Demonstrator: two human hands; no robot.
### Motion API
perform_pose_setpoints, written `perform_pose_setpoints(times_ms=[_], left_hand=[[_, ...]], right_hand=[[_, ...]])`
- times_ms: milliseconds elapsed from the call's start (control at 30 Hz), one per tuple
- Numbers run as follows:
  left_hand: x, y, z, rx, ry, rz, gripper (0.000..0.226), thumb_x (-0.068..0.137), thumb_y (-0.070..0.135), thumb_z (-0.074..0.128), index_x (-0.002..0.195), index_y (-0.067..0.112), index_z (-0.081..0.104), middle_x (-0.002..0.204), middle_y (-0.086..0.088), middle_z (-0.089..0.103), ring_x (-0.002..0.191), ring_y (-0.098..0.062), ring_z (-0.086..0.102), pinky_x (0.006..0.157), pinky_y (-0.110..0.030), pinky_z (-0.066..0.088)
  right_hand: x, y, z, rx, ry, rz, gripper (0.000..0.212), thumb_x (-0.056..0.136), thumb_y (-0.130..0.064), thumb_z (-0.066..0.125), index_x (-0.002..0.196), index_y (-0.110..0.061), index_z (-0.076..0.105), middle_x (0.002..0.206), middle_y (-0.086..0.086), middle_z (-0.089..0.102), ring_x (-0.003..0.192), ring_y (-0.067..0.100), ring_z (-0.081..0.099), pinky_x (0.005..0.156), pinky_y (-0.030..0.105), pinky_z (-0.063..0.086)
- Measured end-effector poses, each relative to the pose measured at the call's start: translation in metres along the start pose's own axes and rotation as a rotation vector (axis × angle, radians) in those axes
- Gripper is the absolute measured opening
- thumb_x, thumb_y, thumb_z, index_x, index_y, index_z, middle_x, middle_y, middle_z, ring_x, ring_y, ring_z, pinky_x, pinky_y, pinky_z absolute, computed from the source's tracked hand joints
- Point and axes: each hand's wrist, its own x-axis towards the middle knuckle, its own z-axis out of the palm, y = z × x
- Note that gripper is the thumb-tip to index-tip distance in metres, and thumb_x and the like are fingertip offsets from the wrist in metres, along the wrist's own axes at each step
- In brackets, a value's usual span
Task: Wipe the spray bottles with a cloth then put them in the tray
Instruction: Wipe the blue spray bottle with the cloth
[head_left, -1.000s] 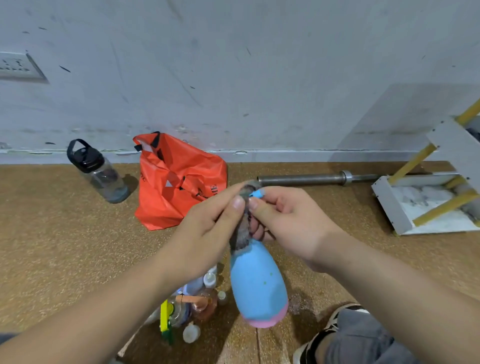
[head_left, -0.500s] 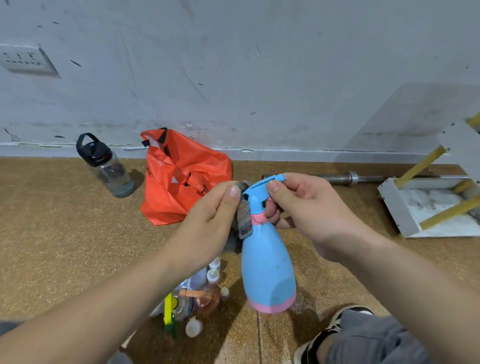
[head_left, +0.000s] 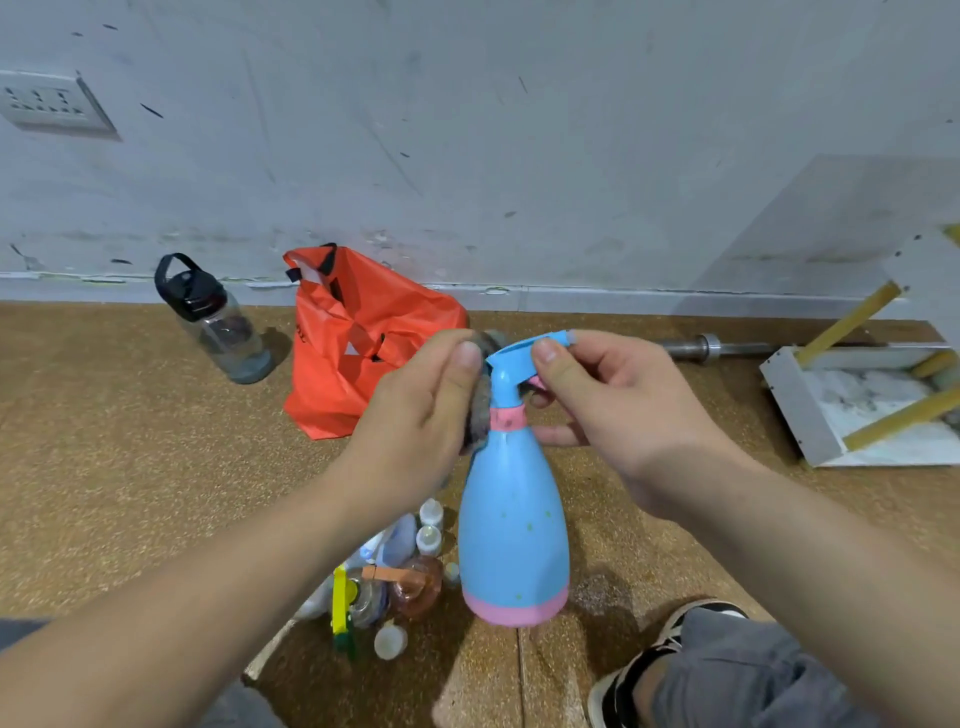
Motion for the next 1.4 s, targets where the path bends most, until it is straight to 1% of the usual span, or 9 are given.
perform_pose_setpoints(times_ms=[167,333,433,633,800,1000,1133,1300,1400], left_hand=[[0.002,-0.026,0.005,-0.359,0.180,-0.552,0.076,0.096,0.069,0.041,0.103,-0.006,0.051,0.088,-0.002,0.054,0.083,-0.018,0.047,0.078,-0.039,0.040],[0.002,0.001,0.004,-0.212,0.210,-0.322,0.059,0.109,0.052,0.035,0.099,-0.002,0.055,0.084,-0.017,0.059,0.081,-0.012,0.051,0.075,-0.042,0.050],[-0.009,0.025,0.005,-0.125,0.149,-0.125,0.041,0.112,0.036,0.033,0.090,0.009,0.054,0.075,0.012,0.051,0.071,-0.005,0.045,0.065,-0.022,0.042],[-0.014,0.011,0.007,-0.170,-0.182,-0.151,0.048,0.105,0.038,0.047,0.148,0.018,0.056,0.152,0.008,0.055,0.146,-0.008,0.045,0.124,-0.042,0.034],[-0.009,0.005,0.010,-0.224,-0.068,-0.177,0.045,0.087,0.048,0.072,0.121,0.026,0.052,0.116,0.006,0.067,0.111,-0.021,0.066,0.098,-0.053,0.053],[-0.020,0.012,0.024,0.163,-0.068,-0.159,0.038,0.091,0.064,0.041,0.108,0.031,0.048,0.094,0.008,0.070,0.092,-0.023,0.068,0.080,-0.044,0.053],[-0.006,-0.001,0.012,-0.091,-0.065,-0.139,0.036,0.106,0.043,0.040,0.106,0.012,0.058,0.093,0.002,0.069,0.087,-0.009,0.063,0.086,-0.036,0.052],[0.007,0.005,0.015,-0.682,-0.086,-0.749,0.032,0.112,0.020,0.035,0.104,0.018,0.066,0.103,-0.014,0.066,0.095,-0.025,0.059,0.085,-0.041,0.047],[0.001,0.017,0.023,-0.582,-0.044,-0.634,0.050,0.112,0.015,0.033,0.090,0.026,0.076,0.103,-0.003,0.071,0.101,-0.022,0.061,0.098,-0.043,0.049]], right_hand=[[0.012,-0.004,-0.014,-0.049,0.107,-0.054,0.031,0.104,-0.026,0.059,0.105,0.003,0.071,0.078,0.003,0.066,0.068,0.002,0.064,0.078,0.042,0.066],[0.017,0.002,-0.015,-0.092,0.121,-0.059,0.027,0.105,-0.027,0.058,0.106,-0.003,0.071,0.101,0.021,0.074,0.081,0.015,0.072,0.080,0.043,0.065],[0.019,0.006,-0.013,-0.131,0.135,-0.057,0.031,0.105,-0.031,0.057,0.103,-0.002,0.067,0.100,0.023,0.073,0.089,0.033,0.076,0.080,0.049,0.064],[0.020,0.008,-0.012,-0.112,0.153,-0.017,0.038,0.104,-0.038,0.057,0.104,0.000,0.061,0.098,0.025,0.074,0.087,0.033,0.077,0.080,0.052,0.065],[0.008,0.006,0.000,-0.115,0.118,-0.038,0.035,0.104,-0.038,0.056,0.104,-0.003,0.060,0.081,0.009,0.069,0.073,0.018,0.064,0.075,0.051,0.062],[-0.005,0.013,0.012,-0.179,0.128,-0.124,0.022,0.102,-0.034,0.059,0.091,-0.015,0.057,0.072,0.005,0.062,0.065,0.011,0.056,0.063,0.035,0.050],[0.003,0.008,0.008,-0.020,0.151,-0.011,0.022,0.104,-0.032,0.057,0.098,-0.012,0.059,0.086,0.010,0.070,0.078,0.018,0.070,0.081,0.053,0.063],[0.007,0.002,0.005,0.039,0.142,0.005,0.025,0.106,-0.032,0.054,0.107,-0.008,0.061,0.105,0.017,0.071,0.085,0.015,0.071,0.081,0.041,0.065],[0.009,0.004,0.004,-0.009,0.160,-0.022,0.023,0.105,-0.029,0.056,0.102,-0.006,0.059,0.091,0.011,0.067,0.078,0.015,0.065,0.080,0.049,0.065]])
